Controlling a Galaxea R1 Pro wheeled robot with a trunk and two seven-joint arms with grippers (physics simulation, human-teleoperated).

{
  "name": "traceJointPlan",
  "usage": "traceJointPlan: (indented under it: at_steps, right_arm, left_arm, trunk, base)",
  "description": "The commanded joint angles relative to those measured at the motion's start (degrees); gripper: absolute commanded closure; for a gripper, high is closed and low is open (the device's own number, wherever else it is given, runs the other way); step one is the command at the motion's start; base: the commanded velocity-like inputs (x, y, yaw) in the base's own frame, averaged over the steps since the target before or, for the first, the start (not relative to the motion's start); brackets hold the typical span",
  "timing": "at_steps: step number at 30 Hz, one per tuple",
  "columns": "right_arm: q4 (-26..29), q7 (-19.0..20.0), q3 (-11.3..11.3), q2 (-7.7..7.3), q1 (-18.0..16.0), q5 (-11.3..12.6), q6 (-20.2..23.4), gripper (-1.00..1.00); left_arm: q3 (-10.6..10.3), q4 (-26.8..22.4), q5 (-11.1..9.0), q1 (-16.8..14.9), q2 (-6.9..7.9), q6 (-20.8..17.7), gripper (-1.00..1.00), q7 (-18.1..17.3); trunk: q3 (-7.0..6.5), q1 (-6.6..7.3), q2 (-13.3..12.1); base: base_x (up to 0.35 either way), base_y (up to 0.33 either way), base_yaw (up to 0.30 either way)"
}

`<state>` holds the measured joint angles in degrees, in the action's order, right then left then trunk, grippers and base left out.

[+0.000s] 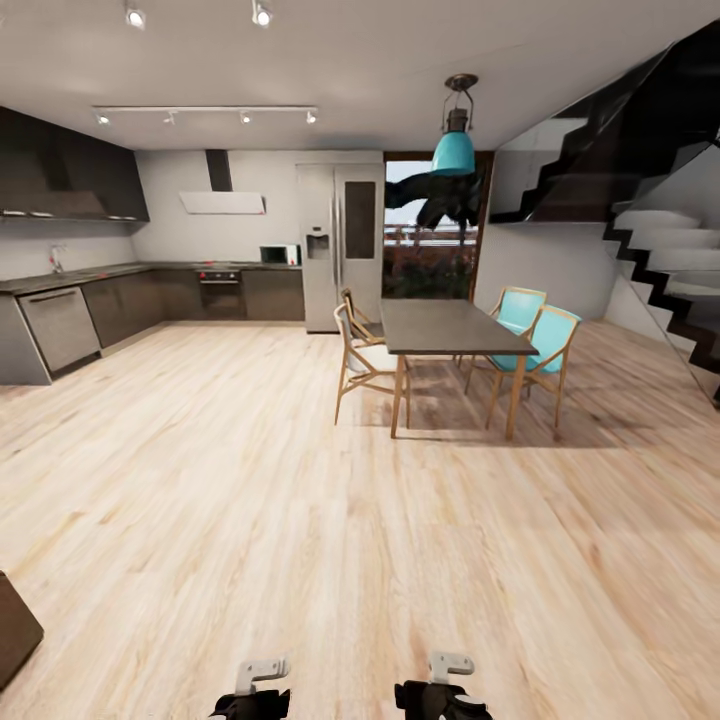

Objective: Place each of the two pumpkins and all three candles from the living room inside a cabinet in the living room (use any cabinet), then make sure every cabinet is closed, and position the cauldron so it is next to a table in the living room.

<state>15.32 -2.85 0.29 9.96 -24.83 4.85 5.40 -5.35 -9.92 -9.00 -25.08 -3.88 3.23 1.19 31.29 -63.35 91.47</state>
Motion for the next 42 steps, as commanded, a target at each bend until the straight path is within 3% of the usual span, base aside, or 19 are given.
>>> traceJointPlan:
  at_steps: [1,24,42]
  right_arm:
    - [0.15,-0.22,0.06,0.02,0.01,0.51,0.31,-1.0]
    - [0.15,-0.22,0.06,0.04,0.03,0.51,0.31,-1.0]
    - [0.15,-0.22,0.06,0.04,0.01,0.51,0.31,-1.0]
  left_arm:
    - [-0.5,0.08,-0.58,-0.06,0.01,0.24,-1.0,0.13]
    - [-0.54,0.04,-0.41,-0.06,-0.06,0.34,-1.0,0.13]
    - [-0.51,0.07,-0.41,0.25,0.0,0.37,-1.0,0.13]
  trunk:
    - [0.11,0.01,0.03]
    - [1.28,0.01,0.03]
    - [2.04,0.01,0.03]
  base:
    - [0.001,0.0,0.238]
    - [0.007,0.0,0.238]
    - [0.239,-0.074,0.201]
